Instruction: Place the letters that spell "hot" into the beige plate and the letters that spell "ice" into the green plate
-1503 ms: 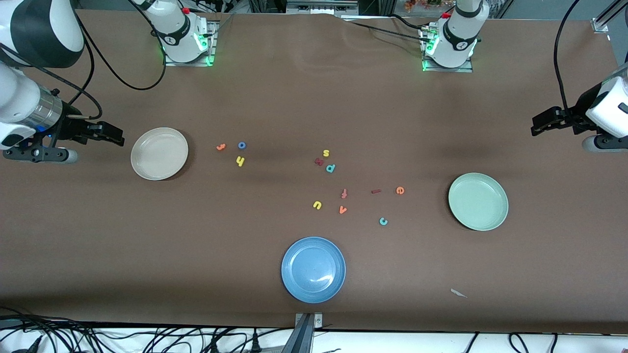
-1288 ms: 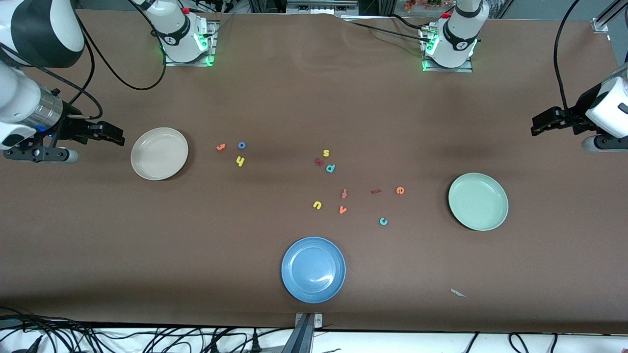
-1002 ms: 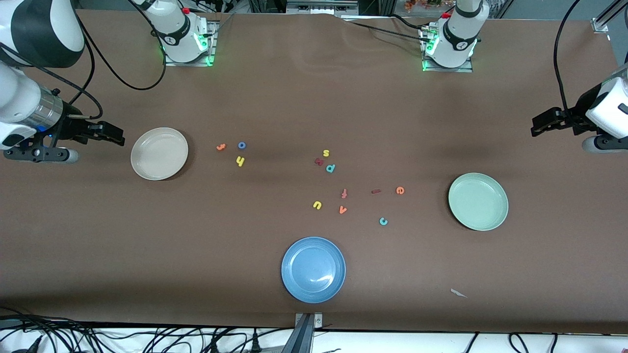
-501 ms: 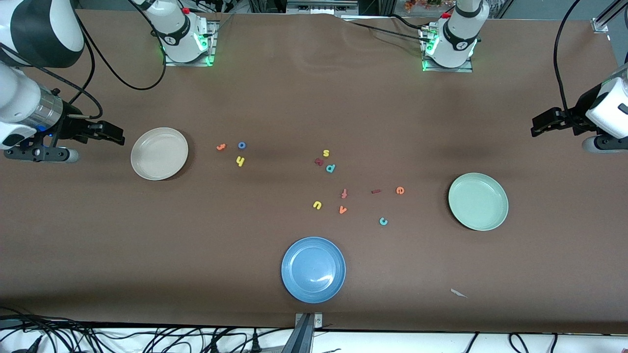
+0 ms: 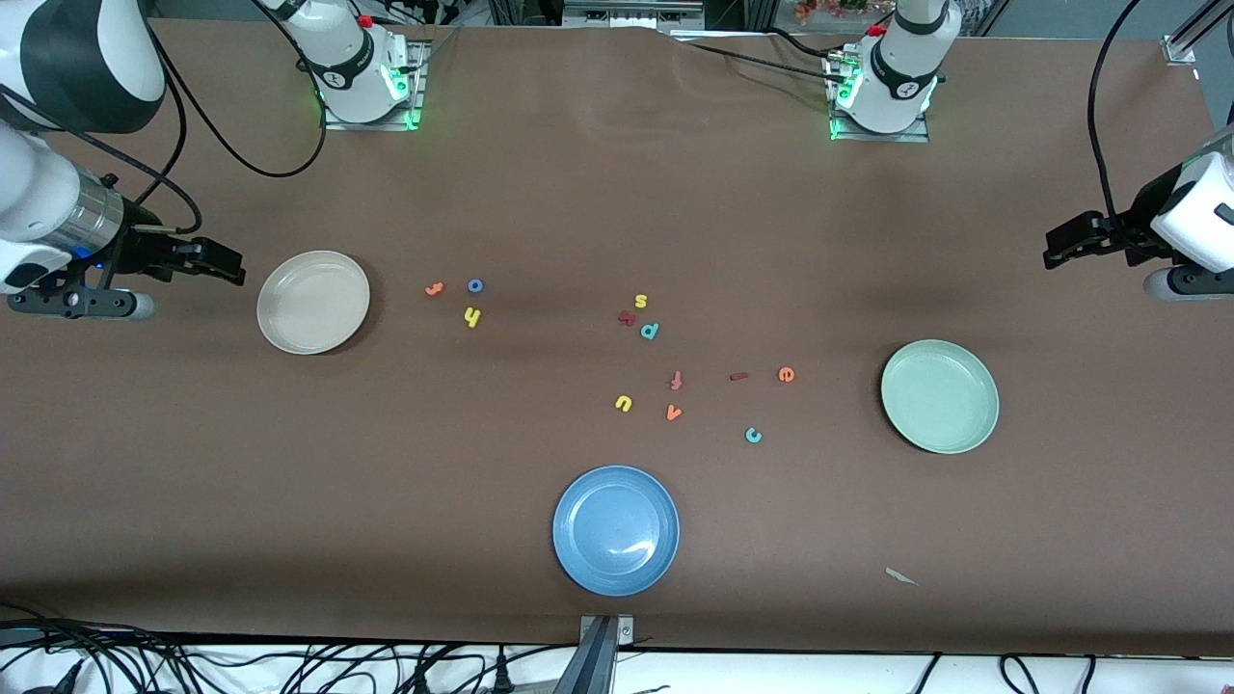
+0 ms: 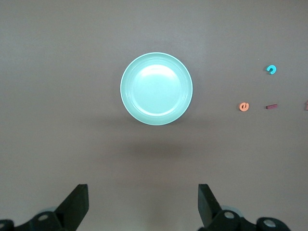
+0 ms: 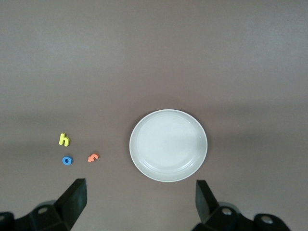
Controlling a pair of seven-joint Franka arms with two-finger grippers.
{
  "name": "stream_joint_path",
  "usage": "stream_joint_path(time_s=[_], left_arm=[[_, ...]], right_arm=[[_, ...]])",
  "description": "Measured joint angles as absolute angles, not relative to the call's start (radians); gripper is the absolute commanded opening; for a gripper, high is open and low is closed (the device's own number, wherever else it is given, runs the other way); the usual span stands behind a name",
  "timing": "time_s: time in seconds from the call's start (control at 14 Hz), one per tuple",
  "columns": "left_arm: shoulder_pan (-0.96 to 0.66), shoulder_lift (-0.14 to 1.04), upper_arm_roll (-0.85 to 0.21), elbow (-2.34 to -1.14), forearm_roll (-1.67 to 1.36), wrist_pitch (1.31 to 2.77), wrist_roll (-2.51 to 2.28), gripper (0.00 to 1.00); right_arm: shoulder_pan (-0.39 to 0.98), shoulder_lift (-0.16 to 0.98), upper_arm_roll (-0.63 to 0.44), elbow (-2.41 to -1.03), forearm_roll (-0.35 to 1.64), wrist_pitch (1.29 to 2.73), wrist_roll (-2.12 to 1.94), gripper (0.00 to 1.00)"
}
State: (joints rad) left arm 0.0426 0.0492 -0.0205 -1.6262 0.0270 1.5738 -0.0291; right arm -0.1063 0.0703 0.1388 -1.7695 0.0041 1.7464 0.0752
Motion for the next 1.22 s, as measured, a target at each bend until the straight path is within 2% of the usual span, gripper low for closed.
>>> stream_joint_path(time_s=[1.22], left_arm=[[0.043,0.054,-0.020,-1.626,0.027,1.578,-0.029,1.00]], right_arm=[[-0.106,0.070,0.139,-1.770,-0.016,1.746,0.075,1.00]])
